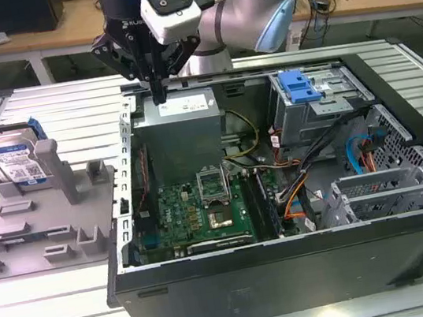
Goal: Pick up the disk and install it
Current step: 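Reach for the disk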
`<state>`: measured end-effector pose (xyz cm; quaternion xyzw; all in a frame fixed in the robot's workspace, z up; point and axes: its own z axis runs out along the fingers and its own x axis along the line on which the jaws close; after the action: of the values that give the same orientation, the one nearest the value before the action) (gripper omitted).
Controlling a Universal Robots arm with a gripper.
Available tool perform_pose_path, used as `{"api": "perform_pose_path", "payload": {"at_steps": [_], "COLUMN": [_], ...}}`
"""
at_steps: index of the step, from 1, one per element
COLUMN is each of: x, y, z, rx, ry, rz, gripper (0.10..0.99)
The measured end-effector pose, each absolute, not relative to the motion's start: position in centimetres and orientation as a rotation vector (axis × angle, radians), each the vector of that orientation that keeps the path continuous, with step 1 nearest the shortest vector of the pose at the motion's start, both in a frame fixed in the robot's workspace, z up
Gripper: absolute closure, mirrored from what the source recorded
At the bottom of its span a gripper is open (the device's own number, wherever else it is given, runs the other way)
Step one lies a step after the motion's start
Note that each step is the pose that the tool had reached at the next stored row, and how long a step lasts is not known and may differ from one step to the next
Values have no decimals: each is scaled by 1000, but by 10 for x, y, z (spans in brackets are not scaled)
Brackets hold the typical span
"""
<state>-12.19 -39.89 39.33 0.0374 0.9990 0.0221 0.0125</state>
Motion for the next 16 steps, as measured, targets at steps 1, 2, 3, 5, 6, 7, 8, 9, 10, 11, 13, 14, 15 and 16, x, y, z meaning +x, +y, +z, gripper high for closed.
{"api": "perform_pose_path", "payload": {"at_steps": [1, 2, 3, 5, 6, 7, 8, 9, 10, 11, 13, 14, 15, 16], "x": [-122, -122, -122, -122, -122, -124, -128, -132, -135, -141, -152, -158, -166, -179], "y": [-399, -399, -399, -399, -399, -399, -398, -397, -397, -396, -393, -391, -388, -384], "z": [393, 393, 393, 393, 393, 393, 393, 393, 393, 393, 393, 392, 392, 391], "rx": [117, 117, 117, 117, 117, 117, 117, 117, 117, 117, 117, 118, 118, 118], "ry": [3114, 3114, 3114, 3114, 3114, 3115, 3117, 3119, 3120, 3123, 3127, 3129, 3130, 3133], "rz": [69, 69, 69, 69, 69, 69, 69, 69, 69, 68, 68, 68, 68, 68], "gripper": [980, 980, 980, 980, 980, 980, 980, 980, 980, 980, 980, 980, 980, 980]}}
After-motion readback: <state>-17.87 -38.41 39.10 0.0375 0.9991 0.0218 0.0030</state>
